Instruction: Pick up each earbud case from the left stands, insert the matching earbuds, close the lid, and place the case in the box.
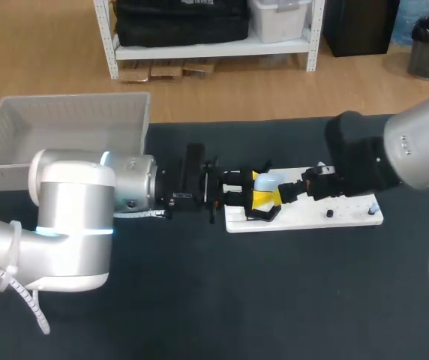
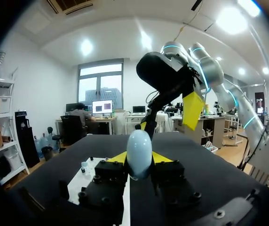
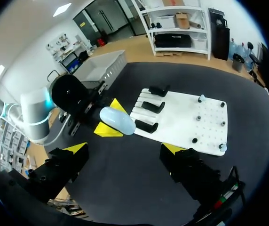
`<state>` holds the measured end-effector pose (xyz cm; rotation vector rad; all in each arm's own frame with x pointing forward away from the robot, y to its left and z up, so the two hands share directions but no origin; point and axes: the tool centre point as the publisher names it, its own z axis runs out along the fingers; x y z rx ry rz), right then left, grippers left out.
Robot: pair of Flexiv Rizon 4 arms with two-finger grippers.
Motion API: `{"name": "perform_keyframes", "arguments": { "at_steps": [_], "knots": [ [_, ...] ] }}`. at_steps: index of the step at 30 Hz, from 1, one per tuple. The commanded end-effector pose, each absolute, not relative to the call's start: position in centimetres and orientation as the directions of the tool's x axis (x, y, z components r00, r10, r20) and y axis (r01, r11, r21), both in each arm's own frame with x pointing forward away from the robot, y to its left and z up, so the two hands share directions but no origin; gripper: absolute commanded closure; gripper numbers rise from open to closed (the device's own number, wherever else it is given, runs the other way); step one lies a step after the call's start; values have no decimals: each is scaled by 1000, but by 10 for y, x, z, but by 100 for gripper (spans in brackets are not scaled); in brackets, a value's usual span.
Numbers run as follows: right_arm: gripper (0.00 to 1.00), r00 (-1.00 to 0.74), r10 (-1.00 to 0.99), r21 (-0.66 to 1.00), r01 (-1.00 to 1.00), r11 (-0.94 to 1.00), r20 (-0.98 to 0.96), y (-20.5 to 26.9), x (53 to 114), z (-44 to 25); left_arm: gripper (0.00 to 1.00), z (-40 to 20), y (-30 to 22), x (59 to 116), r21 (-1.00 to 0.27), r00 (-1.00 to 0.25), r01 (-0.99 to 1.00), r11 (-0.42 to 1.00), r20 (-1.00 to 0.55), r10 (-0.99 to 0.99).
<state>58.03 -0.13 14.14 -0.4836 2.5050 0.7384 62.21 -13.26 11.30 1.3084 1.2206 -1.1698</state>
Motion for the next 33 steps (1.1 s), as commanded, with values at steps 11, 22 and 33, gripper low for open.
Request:
{"name": "perform_keyframes", "arguments": {
  "at_steps": [11,22,33],
  "knots": [
    [0,-827,-163,389,-415,822,-537,4,591,131,100,112,-133,622,38,41,999,-33,-997,72],
    [0,-832,-141,387,-391,835,-537,4,600,126,100,112,-133,622,38,41,999,-33,-997,72],
    [0,-834,-121,389,-373,843,-538,4,606,124,100,112,-133,622,38,41,999,-33,-997,72]
  ]
}}
